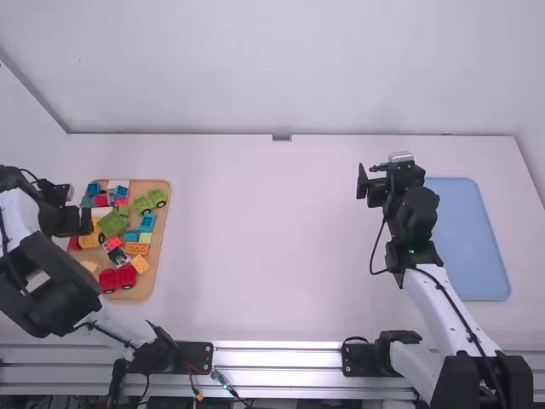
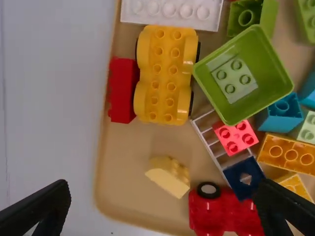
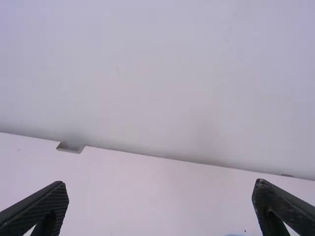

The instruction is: Assemble lego blocks to make yellow taxi

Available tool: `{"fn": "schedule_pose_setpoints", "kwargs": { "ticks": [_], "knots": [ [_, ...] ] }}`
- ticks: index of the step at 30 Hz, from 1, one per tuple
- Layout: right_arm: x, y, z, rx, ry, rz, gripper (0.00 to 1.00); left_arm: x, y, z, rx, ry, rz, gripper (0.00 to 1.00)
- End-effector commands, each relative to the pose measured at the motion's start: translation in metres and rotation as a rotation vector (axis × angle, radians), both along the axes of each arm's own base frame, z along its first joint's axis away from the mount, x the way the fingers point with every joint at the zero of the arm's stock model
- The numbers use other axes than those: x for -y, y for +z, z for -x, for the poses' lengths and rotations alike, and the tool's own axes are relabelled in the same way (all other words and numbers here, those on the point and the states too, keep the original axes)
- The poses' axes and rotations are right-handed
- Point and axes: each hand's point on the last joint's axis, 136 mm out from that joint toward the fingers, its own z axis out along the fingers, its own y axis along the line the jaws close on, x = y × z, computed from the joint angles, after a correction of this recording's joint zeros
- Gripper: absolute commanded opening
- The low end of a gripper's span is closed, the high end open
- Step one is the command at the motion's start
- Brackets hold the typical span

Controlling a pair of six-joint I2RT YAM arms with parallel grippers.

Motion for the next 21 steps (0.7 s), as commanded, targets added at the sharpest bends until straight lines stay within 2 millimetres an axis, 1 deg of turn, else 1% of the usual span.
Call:
{"fn": "schedule_pose_setpoints", "kwargs": {
  "ticks": [1, 2, 3, 6, 7, 10, 12, 15, 17, 18, 20, 21],
  "knots": [
    [-0.001, 0.013, -0.004, 0.026, 0.004, -0.002, 0.99, -0.003, -0.017, -0.006, -0.026, -0.046, 0.024, 1.00],
    [-0.001, 0.013, -0.004, 0.027, 0.004, -0.002, 0.99, -0.003, -0.024, -0.006, -0.034, -0.049, 0.032, 1.00],
    [-0.001, 0.013, -0.004, 0.027, 0.003, -0.002, 0.99, -0.005, -0.032, -0.007, -0.045, -0.048, 0.040, 0.96],
    [-0.001, 0.013, -0.004, 0.028, 0.004, -0.002, 0.99, -0.014, -0.046, -0.009, -0.067, -0.037, 0.024, 0.90],
    [-0.001, 0.013, -0.004, 0.029, 0.004, -0.003, 0.99, -0.014, -0.047, -0.009, -0.066, -0.038, 0.025, 0.90],
    [-0.002, 0.015, -0.004, 0.034, 0.005, -0.009, 0.99, -0.015, -0.049, -0.014, -0.047, -0.035, 0.029, 0.85],
    [-0.006, 0.015, -0.004, 0.034, 0.013, -0.010, 0.99, -0.018, -0.049, -0.017, -0.033, -0.022, 0.017, 0.85],
    [-0.011, 0.015, -0.004, 0.033, 0.027, -0.009, 0.99, -0.016, -0.052, -0.016, -0.031, -0.016, 0.025, 0.73],
    [-0.013, 0.015, -0.003, 0.033, 0.032, -0.010, 0.99, -0.010, -0.057, -0.014, -0.033, -0.020, 0.048, 0.74],
    [-0.014, 0.015, -0.003, 0.033, 0.033, -0.010, 0.99, -0.010, -0.058, -0.014, -0.033, -0.020, 0.049, 0.75],
    [-0.015, 0.016, -0.003, 0.037, 0.037, -0.006, 0.99, -0.010, -0.066, -0.014, -0.023, -0.020, 0.038, 0.80],
    [-0.013, 0.016, -0.003, 0.039, 0.033, -0.007, 0.99, -0.011, -0.069, -0.014, -0.021, -0.020, 0.034, 0.80]
  ]
}}
